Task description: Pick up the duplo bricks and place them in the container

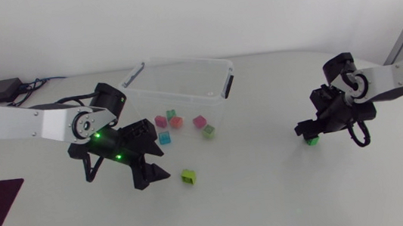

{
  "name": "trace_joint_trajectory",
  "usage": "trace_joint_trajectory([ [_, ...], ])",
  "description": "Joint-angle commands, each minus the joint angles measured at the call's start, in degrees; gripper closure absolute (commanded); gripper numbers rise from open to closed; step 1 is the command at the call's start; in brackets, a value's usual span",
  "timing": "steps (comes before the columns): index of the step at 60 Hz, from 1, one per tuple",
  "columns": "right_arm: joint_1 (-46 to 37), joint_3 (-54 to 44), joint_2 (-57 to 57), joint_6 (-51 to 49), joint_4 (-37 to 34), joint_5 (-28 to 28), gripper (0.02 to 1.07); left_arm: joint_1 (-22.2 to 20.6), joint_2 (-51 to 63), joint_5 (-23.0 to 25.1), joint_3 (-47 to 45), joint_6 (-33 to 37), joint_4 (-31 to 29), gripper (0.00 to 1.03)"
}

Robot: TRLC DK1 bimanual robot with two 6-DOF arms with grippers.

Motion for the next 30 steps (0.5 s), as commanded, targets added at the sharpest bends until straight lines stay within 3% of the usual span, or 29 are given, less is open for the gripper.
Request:
trace_joint_trajectory([
  [1, 0.9, 0.8, 1.6, 1.0, 0.8, 0.9, 0.56, -0.3, 1.7, 1.7, 1.4, 3.4, -0.2, 0.20],
  [5, 0.9, 0.9, 2.2, 1.3, 0.8, 1.4, 0.66, -0.3, 1.7, 3.8, 1.4, 4.6, -0.5, 0.26],
  [10, 0.9, 0.9, 2.5, 1.6, 0.6, 1.6, 0.75, -0.3, 2.4, 4.3, 1.4, 5.9, -0.7, 0.26],
  [20, 0.8, 0.2, 1.7, 1.8, -1.0, 2.0, 0.78, -0.8, 2.4, 7.3, 0.7, 10.4, -1.6, 0.27],
  [30, 0.8, -1.9, -1.3, 0.9, -1.3, 1.5, 0.78, -3.3, 3.1, 7.4, 0.2, 14.8, -1.8, 0.26],
])
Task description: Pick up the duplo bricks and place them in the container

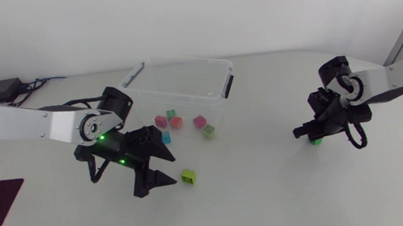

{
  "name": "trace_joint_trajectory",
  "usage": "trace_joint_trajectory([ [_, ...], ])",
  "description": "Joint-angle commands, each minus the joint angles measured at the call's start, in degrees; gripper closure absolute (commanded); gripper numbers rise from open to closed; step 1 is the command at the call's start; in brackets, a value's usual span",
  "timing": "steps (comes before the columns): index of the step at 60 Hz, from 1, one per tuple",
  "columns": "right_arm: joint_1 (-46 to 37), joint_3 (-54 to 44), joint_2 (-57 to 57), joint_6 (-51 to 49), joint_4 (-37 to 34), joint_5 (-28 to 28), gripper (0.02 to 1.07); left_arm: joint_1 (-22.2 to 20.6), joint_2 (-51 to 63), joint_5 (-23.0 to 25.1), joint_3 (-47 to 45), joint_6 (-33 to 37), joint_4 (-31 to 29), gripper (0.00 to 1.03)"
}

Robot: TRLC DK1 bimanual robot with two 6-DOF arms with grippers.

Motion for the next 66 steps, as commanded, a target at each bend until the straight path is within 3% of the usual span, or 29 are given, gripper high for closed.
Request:
trace_joint_trajectory([
  [1, 0.0, -1.9, -2.5, -0.1, -1.1, 0.0, 0.78, -1.7, 1.8, 1.1, 0.3, 4.1, -0.7, 0.26],
  [14, -0.9, -4.3, -7.1, -1.5, -2.3, -1.8, 0.77, -4.2, 6.2, 1.1, 3.8, 6.2, -1.6, 0.27],
  [20, -0.8, -5.0, -9.5, -1.8, -3.5, -2.2, 0.77, -4.6, 7.9, 1.2, 5.0, 7.6, -1.7, 0.38],
  [28, 0.6, -5.6, -12.8, -1.9, -5.1, -2.4, 0.76, -4.9, 9.7, 1.2, 6.5, 7.8, -1.7, 0.40],
  [33, 2.0, -5.5, -14.5, -1.8, -5.9, -2.4, 0.76, -5.3, 11.2, 1.1, 6.9, 8.3, -1.8, 0.55],
  [38, 3.4, -5.1, -16.0, -1.6, -6.5, -2.5, 0.76, -5.9, 12.3, 0.8, 7.1, 9.1, -2.0, 0.79],
  [66, 8.4, -4.7, -19.0, 0.0, -7.3, -2.5, 0.76, -6.5, 13.6, 0.6, 9.3, 7.4, -2.8, 0.82],
])
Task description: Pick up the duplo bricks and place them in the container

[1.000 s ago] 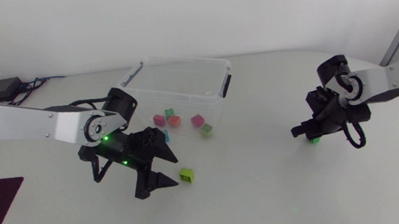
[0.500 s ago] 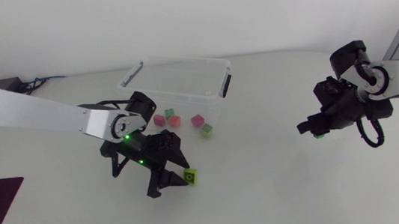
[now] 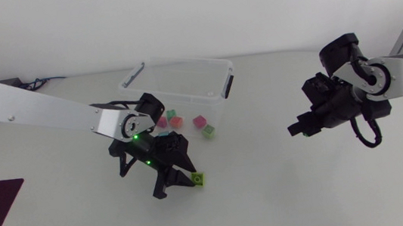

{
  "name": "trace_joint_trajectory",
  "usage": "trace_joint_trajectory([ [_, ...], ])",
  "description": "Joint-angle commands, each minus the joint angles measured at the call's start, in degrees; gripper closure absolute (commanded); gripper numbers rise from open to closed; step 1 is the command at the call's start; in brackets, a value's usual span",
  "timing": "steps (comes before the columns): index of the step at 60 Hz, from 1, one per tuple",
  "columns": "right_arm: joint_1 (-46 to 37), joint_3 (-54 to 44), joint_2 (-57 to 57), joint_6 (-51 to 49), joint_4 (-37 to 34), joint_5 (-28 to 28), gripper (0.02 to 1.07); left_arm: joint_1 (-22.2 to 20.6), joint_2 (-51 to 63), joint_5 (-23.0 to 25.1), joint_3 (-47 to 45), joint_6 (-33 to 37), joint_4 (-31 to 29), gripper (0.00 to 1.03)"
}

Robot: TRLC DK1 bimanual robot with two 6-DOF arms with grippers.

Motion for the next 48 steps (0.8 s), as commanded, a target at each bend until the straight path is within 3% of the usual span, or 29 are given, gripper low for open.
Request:
trace_joint_trajectory([
  [1, 0.2, -0.4, -1.3, 1.1, -0.8, 0.1, 0.76, -0.5, 1.2, -0.2, 0.4, -0.3, -0.2, 0.82],
  [25, 1.9, 0.6, -1.1, 1.1, -0.3, -0.6, 0.76, 2.6, -10.4, 0.0, -3.4, -3.1, 1.1, 0.83],
  [48, 7.6, 8.5, -1.5, 3.4, -3.2, -0.2, 0.76, 8.9, -14.7, 1.8, 1.9, -10.0, 4.1, 0.82],
])
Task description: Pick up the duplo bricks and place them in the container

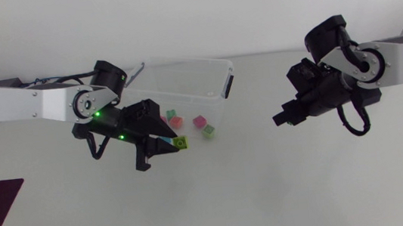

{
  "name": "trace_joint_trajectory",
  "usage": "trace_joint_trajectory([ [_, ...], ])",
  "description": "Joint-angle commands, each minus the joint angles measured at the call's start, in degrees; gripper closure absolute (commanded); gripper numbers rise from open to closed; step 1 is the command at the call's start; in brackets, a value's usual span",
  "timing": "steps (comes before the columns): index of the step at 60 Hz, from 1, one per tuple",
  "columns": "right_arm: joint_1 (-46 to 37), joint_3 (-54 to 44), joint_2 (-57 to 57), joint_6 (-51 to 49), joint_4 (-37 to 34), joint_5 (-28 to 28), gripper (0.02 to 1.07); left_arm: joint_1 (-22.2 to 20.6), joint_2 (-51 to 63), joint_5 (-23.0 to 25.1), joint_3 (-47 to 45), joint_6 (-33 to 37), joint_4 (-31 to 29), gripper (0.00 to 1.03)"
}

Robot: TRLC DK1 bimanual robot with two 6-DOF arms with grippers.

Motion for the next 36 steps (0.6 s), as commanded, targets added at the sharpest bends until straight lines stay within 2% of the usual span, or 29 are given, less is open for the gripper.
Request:
trace_joint_trajectory([
  [1, 1.6, 3.4, -0.7, 2.1, -1.7, 0.2, 0.76, 1.5, -1.9, 1.3, 2.9, -2.8, 1.1, 0.82],
  [15, 5.0, 8.4, -0.5, 3.3, -3.9, 1.2, 0.76, 4.1, -3.2, 2.3, 7.2, -8.8, 4.0, 0.82],
  [21, 6.3, 9.6, -0.3, 3.8, -4.3, 1.7, 0.76, 5.2, -3.4, 2.3, 8.2, -12.8, 7.4, 0.82],
  [31, 8.5, 10.4, 0.5, 4.5, -4.3, 2.6, 0.76, 6.7, -2.8, 2.2, 8.6, -20.6, 16.5, 0.82],
  [36, 8.8, 10.9, 0.8, 4.5, -4.3, 2.9, 0.76, 6.9, -1.7, 2.1, 9.8, -22.0, 17.5, 0.82],
])
